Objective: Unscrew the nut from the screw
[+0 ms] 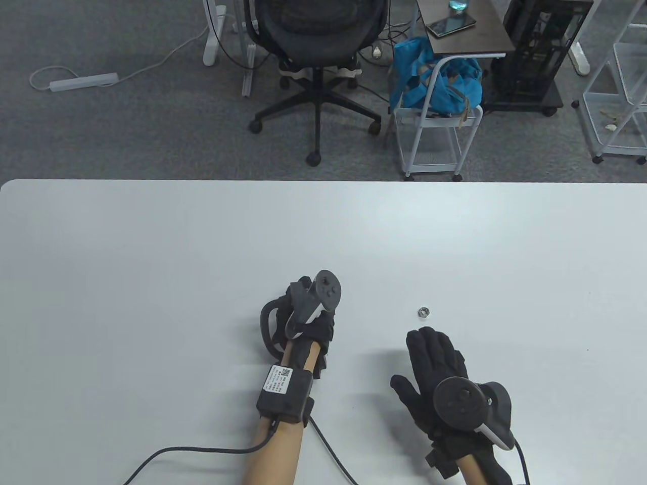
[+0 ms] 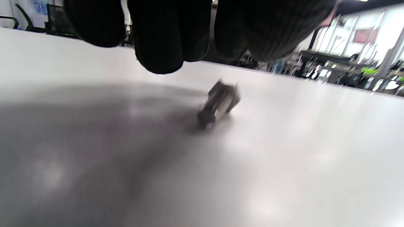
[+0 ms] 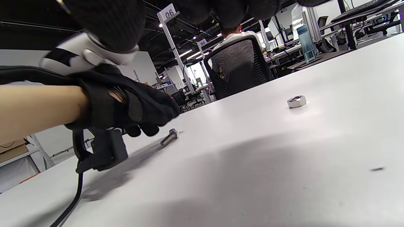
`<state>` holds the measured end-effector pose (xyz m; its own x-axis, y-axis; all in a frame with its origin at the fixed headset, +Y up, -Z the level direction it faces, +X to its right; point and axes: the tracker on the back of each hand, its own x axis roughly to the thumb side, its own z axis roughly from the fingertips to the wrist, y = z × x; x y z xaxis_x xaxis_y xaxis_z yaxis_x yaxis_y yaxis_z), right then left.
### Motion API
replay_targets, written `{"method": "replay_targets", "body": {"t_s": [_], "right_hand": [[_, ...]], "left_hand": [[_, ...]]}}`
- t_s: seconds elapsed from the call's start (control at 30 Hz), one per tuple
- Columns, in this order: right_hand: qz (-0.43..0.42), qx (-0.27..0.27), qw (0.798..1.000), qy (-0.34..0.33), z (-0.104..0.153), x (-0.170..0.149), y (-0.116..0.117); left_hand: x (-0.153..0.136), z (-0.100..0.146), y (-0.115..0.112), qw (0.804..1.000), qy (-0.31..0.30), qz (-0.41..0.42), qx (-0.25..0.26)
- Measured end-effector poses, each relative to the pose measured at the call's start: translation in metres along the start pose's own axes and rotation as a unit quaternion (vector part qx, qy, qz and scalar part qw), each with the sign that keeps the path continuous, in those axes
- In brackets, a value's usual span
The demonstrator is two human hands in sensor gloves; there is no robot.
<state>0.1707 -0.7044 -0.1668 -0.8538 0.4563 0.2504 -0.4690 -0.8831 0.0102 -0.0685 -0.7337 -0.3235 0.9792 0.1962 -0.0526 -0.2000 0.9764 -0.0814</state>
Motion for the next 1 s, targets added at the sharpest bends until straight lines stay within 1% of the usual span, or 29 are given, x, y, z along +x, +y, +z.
{"method": "replay_targets", "body": {"t_s": [0.07, 0.1, 0.17, 0.23, 0.27, 0.3, 0.33, 0.4, 0.47, 0.53, 0.57, 0.6, 0.63, 0.7, 0.8, 0.9, 1.0], "right_hand": [[0.001, -0.001, 1.000, -0.002, 0.000, 0.000, 0.000], [0.002, -0.001, 1.000, -0.003, 0.000, 0.000, 0.000], [0.004, -0.001, 1.000, -0.006, 0.000, 0.001, 0.000], [0.013, 0.001, 1.000, -0.010, 0.000, 0.002, 0.001], [0.015, 0.002, 1.000, -0.012, 0.000, 0.002, 0.001], [0.018, 0.001, 1.000, -0.012, 0.000, 0.002, 0.001], [0.020, -0.001, 1.000, -0.012, 0.000, 0.003, 0.001], [0.022, 0.000, 1.000, -0.014, 0.000, 0.003, 0.002], [0.021, 0.000, 1.000, -0.012, 0.001, 0.002, 0.003], [0.022, 0.001, 1.000, -0.012, 0.001, 0.001, 0.005], [0.023, 0.005, 1.000, -0.011, 0.000, 0.000, 0.007], [0.024, 0.006, 1.000, -0.009, 0.000, 0.000, 0.008], [0.027, 0.007, 1.000, -0.010, 0.000, 0.000, 0.009], [0.026, 0.009, 1.000, -0.010, 0.000, 0.000, 0.010], [0.025, 0.010, 1.000, -0.012, 0.000, 0.000, 0.011], [0.029, 0.011, 0.999, -0.012, 0.000, 0.001, 0.013], [0.026, 0.013, 1.000, -0.011, 0.000, 0.000, 0.013]], "left_hand": [[0.002, 0.015, 0.015, 0.999, -0.031, 0.012, 0.023], [0.003, 0.027, 0.025, 0.997, -0.055, 0.014, 0.044], [0.006, 0.047, 0.037, 0.993, -0.093, 0.020, 0.072], [0.008, 0.079, 0.049, 0.984, -0.145, 0.042, 0.097], [0.008, 0.088, 0.051, 0.981, -0.160, 0.052, 0.101], [0.008, 0.103, 0.053, 0.974, -0.189, 0.074, 0.105], [0.008, 0.117, 0.055, 0.969, -0.204, 0.088, 0.110], [0.007, 0.136, 0.055, 0.963, -0.225, 0.098, 0.111], [0.005, 0.149, 0.052, 0.959, -0.238, 0.102, 0.117], [0.002, 0.156, 0.045, 0.956, -0.248, 0.102, 0.121], [0.000, 0.157, 0.041, 0.954, -0.250, 0.099, 0.132], [-0.001, 0.157, 0.038, 0.953, -0.256, 0.100, 0.127], [-0.003, 0.156, 0.034, 0.955, -0.256, 0.099, 0.110], [-0.008, 0.155, 0.029, 0.960, -0.246, 0.092, 0.098], [-0.016, 0.152, 0.028, 0.961, -0.246, 0.093, 0.083], [-0.022, 0.150, 0.026, 0.960, -0.245, 0.109, 0.080], [-0.025, 0.149, 0.025, 0.963, -0.236, 0.106, 0.069]]}}
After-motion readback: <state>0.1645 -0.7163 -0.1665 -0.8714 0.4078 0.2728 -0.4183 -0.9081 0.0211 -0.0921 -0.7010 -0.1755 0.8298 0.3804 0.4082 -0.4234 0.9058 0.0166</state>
